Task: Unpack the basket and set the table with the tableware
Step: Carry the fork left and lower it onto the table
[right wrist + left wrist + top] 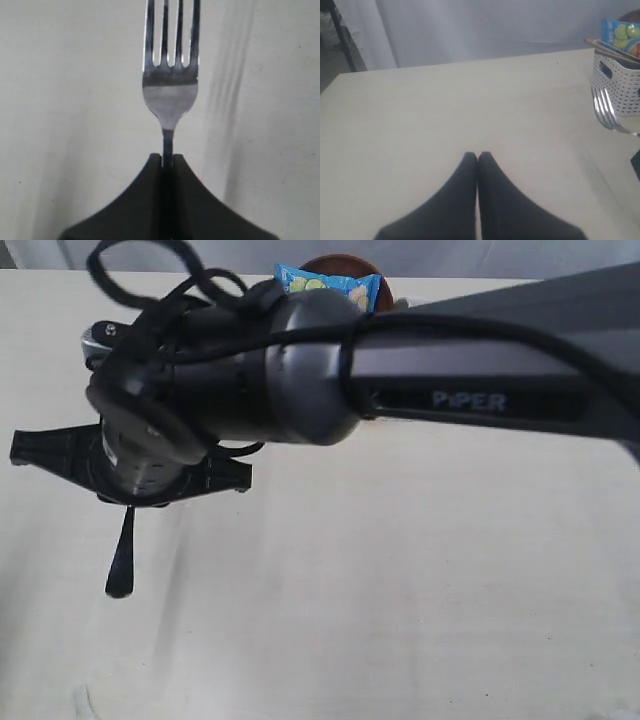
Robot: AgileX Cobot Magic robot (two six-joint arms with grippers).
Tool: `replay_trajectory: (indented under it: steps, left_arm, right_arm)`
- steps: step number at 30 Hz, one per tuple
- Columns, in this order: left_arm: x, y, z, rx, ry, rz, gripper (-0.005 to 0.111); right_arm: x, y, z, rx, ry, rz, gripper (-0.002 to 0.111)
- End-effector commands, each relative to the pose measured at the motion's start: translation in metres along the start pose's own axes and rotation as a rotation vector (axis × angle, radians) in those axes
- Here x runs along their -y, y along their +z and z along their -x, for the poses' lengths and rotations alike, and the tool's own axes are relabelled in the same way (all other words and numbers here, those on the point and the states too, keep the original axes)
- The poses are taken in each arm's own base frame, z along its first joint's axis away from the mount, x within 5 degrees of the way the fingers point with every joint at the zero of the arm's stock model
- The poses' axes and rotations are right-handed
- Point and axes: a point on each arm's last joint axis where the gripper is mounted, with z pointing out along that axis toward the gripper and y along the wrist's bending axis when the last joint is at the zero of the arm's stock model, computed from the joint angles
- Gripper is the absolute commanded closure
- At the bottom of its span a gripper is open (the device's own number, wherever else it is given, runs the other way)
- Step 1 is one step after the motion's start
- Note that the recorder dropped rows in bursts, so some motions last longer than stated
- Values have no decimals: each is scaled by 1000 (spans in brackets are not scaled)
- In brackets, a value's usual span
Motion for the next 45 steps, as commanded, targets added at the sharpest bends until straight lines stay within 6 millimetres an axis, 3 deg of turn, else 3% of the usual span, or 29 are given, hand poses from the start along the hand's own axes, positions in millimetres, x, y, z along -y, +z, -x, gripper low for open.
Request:
replay_trajectory:
  steps: [1,21,45]
  left_arm:
    - [0,0,-1,1,2,-4,107]
    - [0,0,-1,1,2,-4,107]
    - [0,0,-1,0,-5,-6,107]
  right_arm:
    - [-3,14,-3,22,21,-107,109]
    - [5,77,-14,15,-42,-184,109]
    - [6,90,-19,10,19,-160,108]
